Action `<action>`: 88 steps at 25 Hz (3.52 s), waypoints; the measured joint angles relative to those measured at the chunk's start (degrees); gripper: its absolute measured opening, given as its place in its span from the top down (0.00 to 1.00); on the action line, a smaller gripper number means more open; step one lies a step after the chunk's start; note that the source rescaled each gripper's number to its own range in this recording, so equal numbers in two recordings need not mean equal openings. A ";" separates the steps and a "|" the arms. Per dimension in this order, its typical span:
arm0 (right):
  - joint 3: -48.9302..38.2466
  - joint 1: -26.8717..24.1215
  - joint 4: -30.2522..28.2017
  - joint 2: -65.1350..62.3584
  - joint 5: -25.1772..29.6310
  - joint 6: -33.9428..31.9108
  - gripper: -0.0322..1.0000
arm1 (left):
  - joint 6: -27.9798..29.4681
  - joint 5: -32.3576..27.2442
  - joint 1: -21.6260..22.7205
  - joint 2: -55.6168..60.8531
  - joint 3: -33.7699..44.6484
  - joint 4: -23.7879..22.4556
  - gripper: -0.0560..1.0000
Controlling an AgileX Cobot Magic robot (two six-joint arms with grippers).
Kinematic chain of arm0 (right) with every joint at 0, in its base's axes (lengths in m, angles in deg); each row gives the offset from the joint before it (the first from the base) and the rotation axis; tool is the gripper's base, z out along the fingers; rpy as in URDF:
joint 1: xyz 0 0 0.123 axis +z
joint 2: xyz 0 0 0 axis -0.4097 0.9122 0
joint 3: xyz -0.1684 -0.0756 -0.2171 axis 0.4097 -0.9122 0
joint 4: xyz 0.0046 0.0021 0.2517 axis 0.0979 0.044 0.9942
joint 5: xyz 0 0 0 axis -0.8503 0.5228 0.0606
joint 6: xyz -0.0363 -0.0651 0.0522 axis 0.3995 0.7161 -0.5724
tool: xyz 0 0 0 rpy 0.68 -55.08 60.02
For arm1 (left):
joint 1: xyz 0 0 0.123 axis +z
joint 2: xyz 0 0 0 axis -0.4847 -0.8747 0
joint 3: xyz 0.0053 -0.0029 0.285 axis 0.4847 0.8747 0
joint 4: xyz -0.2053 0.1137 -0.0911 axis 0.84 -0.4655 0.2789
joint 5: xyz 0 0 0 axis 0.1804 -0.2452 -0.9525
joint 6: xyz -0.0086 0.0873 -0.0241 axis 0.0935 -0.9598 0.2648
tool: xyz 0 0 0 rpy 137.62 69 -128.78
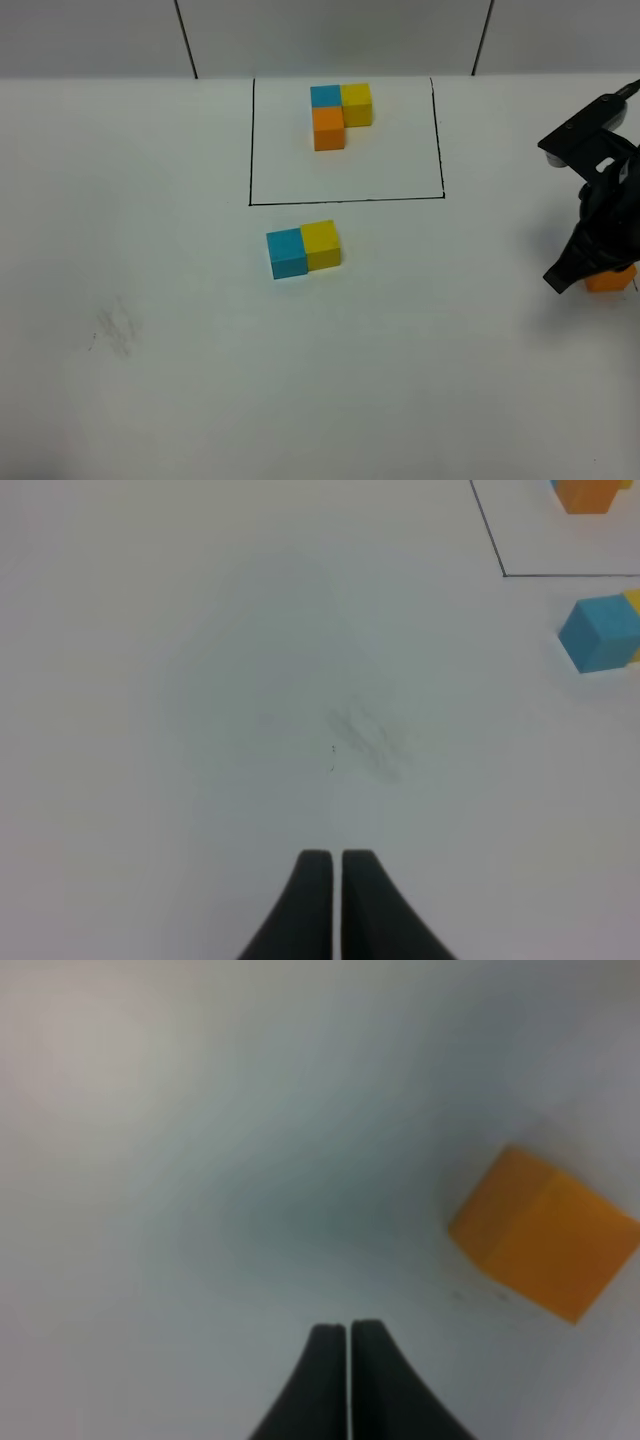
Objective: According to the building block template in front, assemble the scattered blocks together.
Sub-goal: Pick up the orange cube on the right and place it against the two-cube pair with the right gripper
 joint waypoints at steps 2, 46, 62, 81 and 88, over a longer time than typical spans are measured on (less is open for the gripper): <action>-2.08 -0.67 0.00 -0.80 -1.79 -2.54 0.96 | 0.00 0.00 0.00 0.00 0.00 0.00 0.94; -5.14 -8.42 -12.29 15.35 -23.64 -29.72 0.33 | 0.00 0.00 0.00 0.00 0.00 0.00 0.94; -5.14 -7.91 -12.68 15.15 -24.34 -27.74 0.45 | -0.12 0.05 0.00 0.00 0.00 0.00 0.94; -2.51 9.65 -5.56 -7.57 -6.98 -26.56 0.45 | -0.06 0.05 0.00 0.00 0.00 0.00 0.94; -2.51 20.22 -4.43 -7.95 -7.42 -30.94 0.45 | -0.06 0.05 0.00 0.00 0.00 0.00 0.94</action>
